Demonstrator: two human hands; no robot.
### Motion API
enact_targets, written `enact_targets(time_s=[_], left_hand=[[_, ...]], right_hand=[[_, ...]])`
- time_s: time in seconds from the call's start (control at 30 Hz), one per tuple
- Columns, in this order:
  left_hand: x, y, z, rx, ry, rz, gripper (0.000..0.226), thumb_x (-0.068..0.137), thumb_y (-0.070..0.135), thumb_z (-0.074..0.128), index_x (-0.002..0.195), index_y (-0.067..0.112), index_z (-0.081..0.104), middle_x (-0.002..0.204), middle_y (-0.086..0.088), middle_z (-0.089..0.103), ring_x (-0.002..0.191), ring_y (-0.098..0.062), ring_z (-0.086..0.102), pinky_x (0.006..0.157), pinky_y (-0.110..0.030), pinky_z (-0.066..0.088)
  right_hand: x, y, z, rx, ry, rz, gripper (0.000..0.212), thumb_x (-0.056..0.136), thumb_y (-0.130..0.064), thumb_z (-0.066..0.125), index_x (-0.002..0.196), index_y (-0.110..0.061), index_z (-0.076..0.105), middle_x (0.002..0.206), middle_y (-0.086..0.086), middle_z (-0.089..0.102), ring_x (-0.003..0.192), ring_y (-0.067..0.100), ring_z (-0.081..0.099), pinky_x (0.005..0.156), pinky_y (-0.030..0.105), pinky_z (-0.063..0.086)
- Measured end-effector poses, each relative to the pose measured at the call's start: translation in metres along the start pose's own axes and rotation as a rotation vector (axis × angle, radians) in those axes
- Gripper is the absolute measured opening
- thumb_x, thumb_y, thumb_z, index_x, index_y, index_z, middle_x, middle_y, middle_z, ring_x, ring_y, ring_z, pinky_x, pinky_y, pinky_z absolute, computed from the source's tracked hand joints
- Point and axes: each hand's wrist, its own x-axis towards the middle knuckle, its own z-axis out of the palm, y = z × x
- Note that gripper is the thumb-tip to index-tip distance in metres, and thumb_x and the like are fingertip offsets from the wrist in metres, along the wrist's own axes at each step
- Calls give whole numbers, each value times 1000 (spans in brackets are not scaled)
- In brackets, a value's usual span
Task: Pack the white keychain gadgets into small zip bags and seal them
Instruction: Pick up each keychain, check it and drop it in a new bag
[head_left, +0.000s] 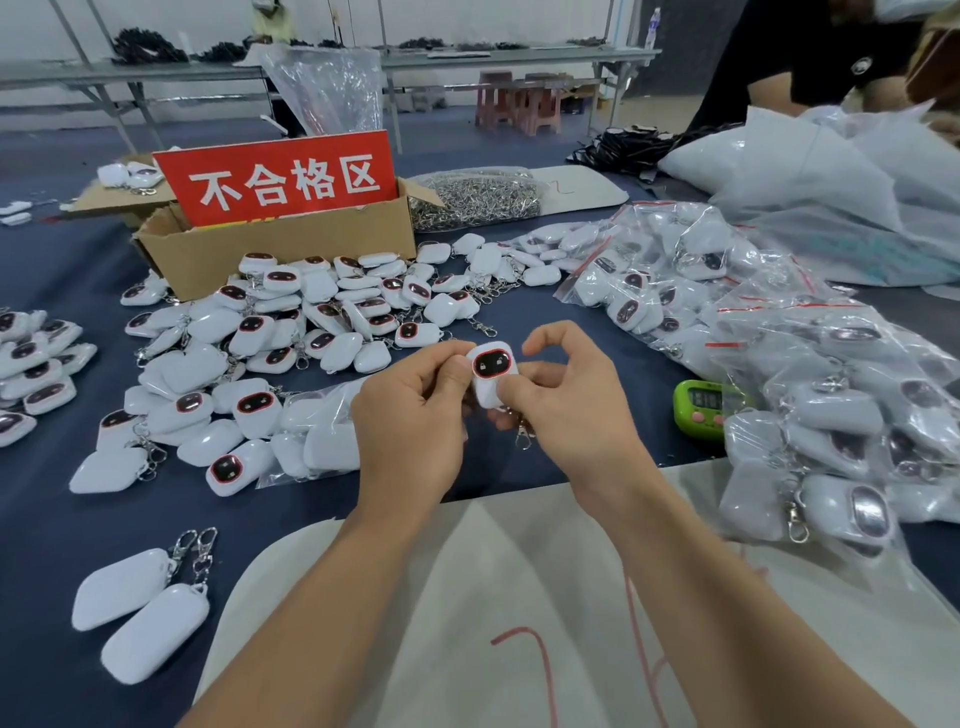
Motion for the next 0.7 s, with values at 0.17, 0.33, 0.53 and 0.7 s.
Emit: enact_targets(time_s=[0.17,0.33,0.53,0.7], left_hand=[[-1,0,-1,24,21,18,24,98,23,63,89,42,75,73,11,74,66,-11,70,68,-33,60],[-4,3,-3,55,19,103,46,85,29,78,118,58,63,109,34,69,97,3,68,84,-9,49],[-8,1,-1,44,-127,115,41,86,14,80,113,44,76,105,30,73,97,-3,69,85,-8,46],[-8,-1,-1,37,-123,97,39,86,16,80,114,43,76,96,28,74,87,-4,67,79,-7,46]], right_hand=[[-1,-3,-1,102,51,7,19,86,3,69,86,-15,62,73,11,76,55,17,64,51,23,48],[2,-9,-7,209,91,42,28,87,9,61,75,-15,68,69,8,70,52,17,56,48,19,41],[4,-12,-16,225,92,62,28,87,8,61,74,-15,70,68,7,68,51,16,52,48,22,37],[3,-12,-15,242,76,49,26,88,10,60,76,-12,70,67,4,68,51,11,56,46,18,41]])
